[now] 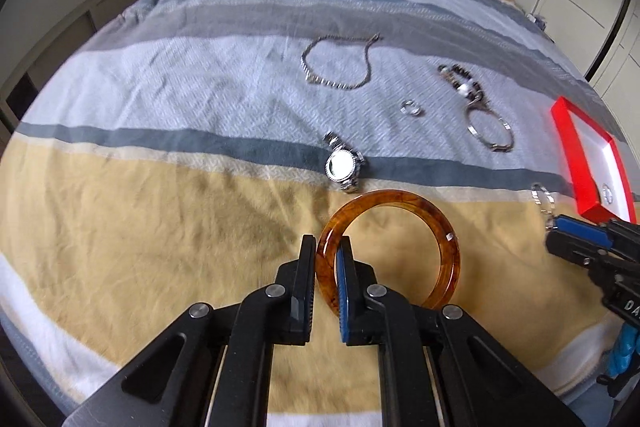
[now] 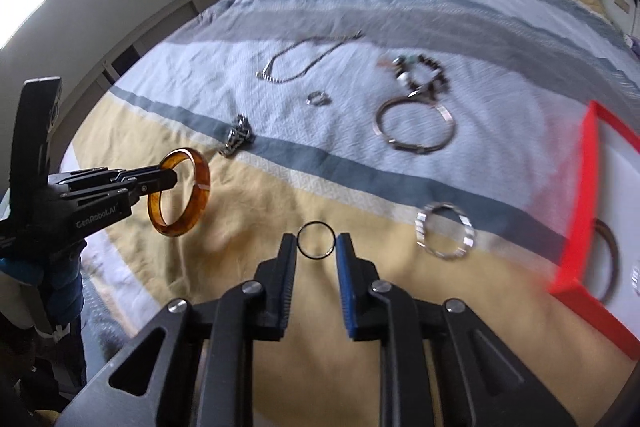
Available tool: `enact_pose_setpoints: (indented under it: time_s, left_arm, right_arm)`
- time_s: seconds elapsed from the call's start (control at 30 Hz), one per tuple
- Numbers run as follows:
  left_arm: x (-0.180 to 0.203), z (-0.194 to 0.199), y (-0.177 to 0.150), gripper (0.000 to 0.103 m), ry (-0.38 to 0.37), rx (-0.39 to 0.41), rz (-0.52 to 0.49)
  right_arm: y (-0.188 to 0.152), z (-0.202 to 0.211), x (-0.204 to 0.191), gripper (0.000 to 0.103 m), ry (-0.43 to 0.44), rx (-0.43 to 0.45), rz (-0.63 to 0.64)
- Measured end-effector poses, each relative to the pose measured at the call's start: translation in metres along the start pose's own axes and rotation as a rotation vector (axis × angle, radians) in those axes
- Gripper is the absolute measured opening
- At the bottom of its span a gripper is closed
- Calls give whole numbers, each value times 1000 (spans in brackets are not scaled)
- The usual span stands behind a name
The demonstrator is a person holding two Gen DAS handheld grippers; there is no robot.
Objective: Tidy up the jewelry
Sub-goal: 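Carry both items into the red box and open both tools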
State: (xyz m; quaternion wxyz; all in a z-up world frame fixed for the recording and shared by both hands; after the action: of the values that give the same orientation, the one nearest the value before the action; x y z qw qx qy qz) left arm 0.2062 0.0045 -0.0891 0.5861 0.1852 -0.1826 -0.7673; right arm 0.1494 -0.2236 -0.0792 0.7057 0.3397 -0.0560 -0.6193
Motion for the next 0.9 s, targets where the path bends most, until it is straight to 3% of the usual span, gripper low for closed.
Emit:
enact_pose_setpoints:
  time_s: [0.33, 0.63, 0.9]
  left_arm:
    - [56, 56, 17, 9, -44, 81, -67]
    - [181, 66, 47, 9, -173, 117, -191]
    - [301, 37, 92, 9, -258, 117, -305]
  right_arm:
    - [-29, 105, 56, 19, -125, 118, -69]
    - [-43, 167, 151, 19, -270, 168, -164]
    - [-25, 165, 227, 19, -325, 168, -238]
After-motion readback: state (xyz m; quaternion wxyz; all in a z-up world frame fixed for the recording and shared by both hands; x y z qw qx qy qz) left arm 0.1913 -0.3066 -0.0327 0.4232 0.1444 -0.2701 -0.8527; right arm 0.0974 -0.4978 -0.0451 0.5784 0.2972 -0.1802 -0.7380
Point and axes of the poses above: each gripper's, at about its wrist camera, not at the fingertips, and z roughly against the way its jaws point, x to its right, y to its top, the point moved 2 cm from there along -z, roughly the way its jaws point, and after that the axes turned 8 degrees about y, right-handed, at the moved point
